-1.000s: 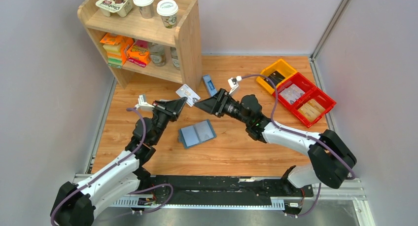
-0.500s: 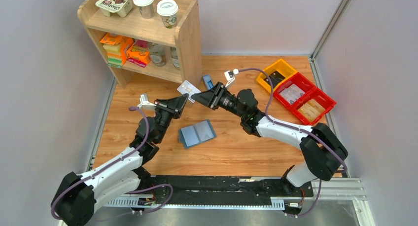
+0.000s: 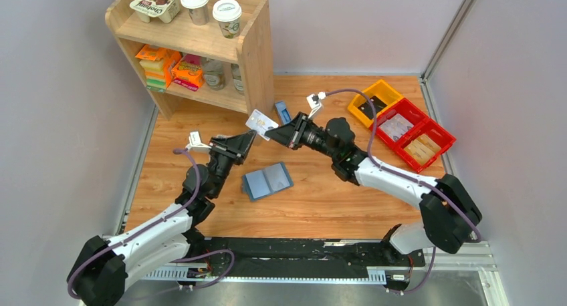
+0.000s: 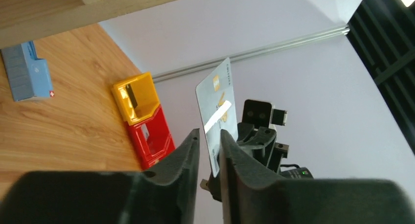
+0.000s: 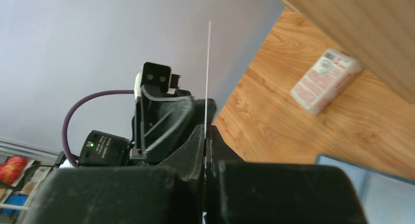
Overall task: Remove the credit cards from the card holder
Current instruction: Place the credit card in the storage box.
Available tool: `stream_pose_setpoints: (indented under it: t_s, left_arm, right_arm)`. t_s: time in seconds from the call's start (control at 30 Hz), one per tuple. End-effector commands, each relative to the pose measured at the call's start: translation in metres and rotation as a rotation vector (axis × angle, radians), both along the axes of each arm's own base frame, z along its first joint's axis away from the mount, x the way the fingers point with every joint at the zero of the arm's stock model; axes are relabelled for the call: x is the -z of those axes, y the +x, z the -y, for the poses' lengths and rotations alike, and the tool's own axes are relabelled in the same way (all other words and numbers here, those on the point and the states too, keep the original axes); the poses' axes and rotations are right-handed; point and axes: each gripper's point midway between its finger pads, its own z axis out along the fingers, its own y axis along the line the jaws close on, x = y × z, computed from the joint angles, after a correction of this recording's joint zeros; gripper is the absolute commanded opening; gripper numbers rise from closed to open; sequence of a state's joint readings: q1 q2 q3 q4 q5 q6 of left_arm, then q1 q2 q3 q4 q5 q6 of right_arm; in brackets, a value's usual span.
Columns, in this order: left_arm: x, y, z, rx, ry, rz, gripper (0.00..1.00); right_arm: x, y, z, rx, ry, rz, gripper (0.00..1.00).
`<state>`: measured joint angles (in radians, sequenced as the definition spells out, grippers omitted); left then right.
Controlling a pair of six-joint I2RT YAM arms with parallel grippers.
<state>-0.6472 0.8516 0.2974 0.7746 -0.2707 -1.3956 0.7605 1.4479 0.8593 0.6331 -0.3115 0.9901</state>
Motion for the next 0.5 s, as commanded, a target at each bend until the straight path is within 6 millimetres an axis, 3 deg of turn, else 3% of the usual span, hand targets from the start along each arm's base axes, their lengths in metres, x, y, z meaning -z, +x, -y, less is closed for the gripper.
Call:
stream_pose_setpoints:
  t_s: [0.0,0.17,0.3,0.37,0.4,0.47]
  left_arm:
    - [-0.003,-0.014,-0.006,0.001,0.126,0.092,0.36]
    - [0.017,-0.023,-0.016,-0.010,0.472,0.086,0.59]
    - [0.026,-0.028,-0.036,-0.048,0.729,0.072,0.70]
    - [0.020,-0.030,-0.045,-0.072,0.815,0.090,0.73]
    - [0.031,-0.032,-0.047,-0.048,0.876,0.074,0.75]
    - [0.030,-0.035,-0.049,-0.035,0.962,0.102,0.80]
  right_arm:
    - [-0.014,0.011,0.033,0.030,-0.130,0.071,0.00]
    - [-0.001,0.018,0.083,0.068,-0.311,0.055,0.00]
    - [0.009,0.025,0.137,0.133,-0.445,-0.006,0.00]
    - [0.017,0.033,0.172,0.197,-0.517,-0.055,0.00]
    - [0.020,0.038,0.192,0.239,-0.544,-0.074,0.00]
    - [0.030,0.047,0.239,0.345,-0.616,-0.143,0.00]
